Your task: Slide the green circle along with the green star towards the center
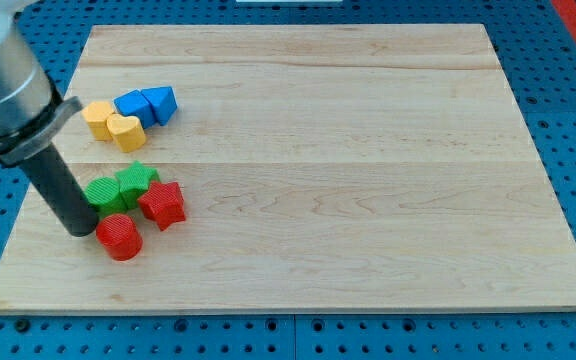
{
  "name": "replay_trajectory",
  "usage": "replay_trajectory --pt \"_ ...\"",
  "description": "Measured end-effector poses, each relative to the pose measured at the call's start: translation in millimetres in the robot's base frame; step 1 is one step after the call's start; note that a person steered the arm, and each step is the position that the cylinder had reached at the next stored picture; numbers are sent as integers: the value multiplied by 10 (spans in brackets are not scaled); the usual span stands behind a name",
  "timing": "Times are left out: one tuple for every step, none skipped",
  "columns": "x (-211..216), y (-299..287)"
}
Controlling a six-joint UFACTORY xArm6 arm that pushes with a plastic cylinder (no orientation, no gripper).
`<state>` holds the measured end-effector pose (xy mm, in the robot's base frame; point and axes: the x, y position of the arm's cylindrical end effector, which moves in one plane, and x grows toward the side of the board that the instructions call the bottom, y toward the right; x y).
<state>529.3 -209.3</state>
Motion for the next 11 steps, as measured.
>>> replay_trajectory --pt "-97 114" --pt "-245 112" --pt "-149 -51" --pt "-328 -280" --pt "-581 -294" --pt "-585 -25" --pt "-585 344" --pt "-595 550" --pt "-761 767" --pt "-780 996" --pt "-780 1106"
